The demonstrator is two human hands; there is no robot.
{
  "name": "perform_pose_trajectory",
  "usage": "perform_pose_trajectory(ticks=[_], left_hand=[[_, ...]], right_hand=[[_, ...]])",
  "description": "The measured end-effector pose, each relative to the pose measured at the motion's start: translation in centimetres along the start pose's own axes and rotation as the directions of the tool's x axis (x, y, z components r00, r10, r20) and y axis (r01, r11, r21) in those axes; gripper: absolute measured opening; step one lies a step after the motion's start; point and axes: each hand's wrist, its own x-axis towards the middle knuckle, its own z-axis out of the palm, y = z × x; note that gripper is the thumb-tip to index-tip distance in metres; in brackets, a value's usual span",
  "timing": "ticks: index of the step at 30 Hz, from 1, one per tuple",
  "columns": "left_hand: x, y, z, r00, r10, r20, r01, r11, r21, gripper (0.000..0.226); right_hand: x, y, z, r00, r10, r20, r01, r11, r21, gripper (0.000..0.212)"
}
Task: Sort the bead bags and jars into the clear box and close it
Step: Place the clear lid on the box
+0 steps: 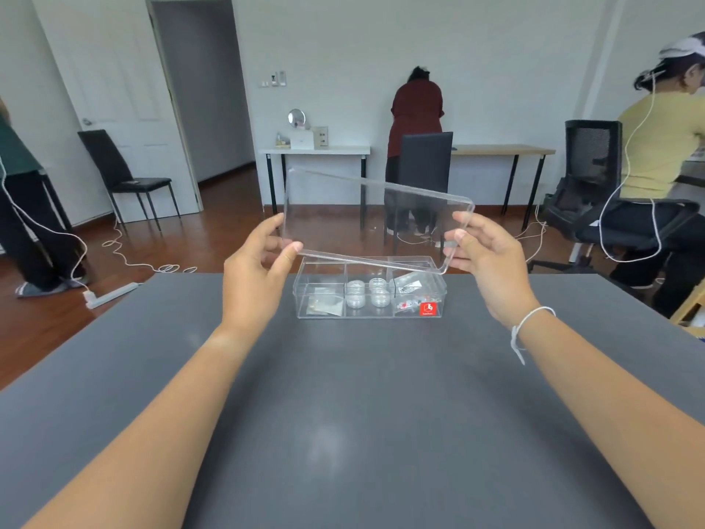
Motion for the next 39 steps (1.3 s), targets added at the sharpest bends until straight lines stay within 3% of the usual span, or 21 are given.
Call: perform_pose_trajectory(ticks=[6, 12, 16, 22, 25, 39], left_hand=[[-0.5, 0.0, 0.2, 0.999, -0.04, 0.032, 0.04, 0.999, 0.013, 0.045], [-0.6, 0.1, 0.2, 0.992, -0.082, 0.094, 0.081, 0.997, 0.006, 0.05], [-0.4, -0.3, 0.1, 0.985, -0.101, 0.143, 0.099, 0.995, 0.02, 0.06], [-0.6, -0.8, 0.1, 0.985, -0.098, 0.142, 0.086, 0.992, 0.092, 0.056], [-0.7, -1.1, 0.1, 0.985, -0.103, 0.137, 0.092, 0.992, 0.084, 0.054], [-1.1, -1.9, 0.0, 0.96, -0.219, 0.175, 0.206, 0.974, 0.089, 0.05]], right_hand=[[0.1, 0.5, 0.1, 0.994, 0.089, -0.064, -0.086, 0.996, 0.038, 0.031], [0.2, 0.6, 0.5, 0.983, 0.118, -0.139, -0.112, 0.992, 0.05, 0.01], [0.0, 0.6, 0.4, 0.992, 0.108, -0.064, -0.103, 0.992, 0.073, 0.014], [-0.3, 1.6, 0.0, 0.979, 0.093, 0.183, -0.065, 0.986, -0.152, 0.066], [-0.4, 2.1, -0.3, 0.962, 0.105, 0.254, -0.043, 0.97, -0.239, 0.078], [-1.2, 3.7, -0.5, 0.943, 0.199, 0.268, -0.075, 0.909, -0.409, 0.07]])
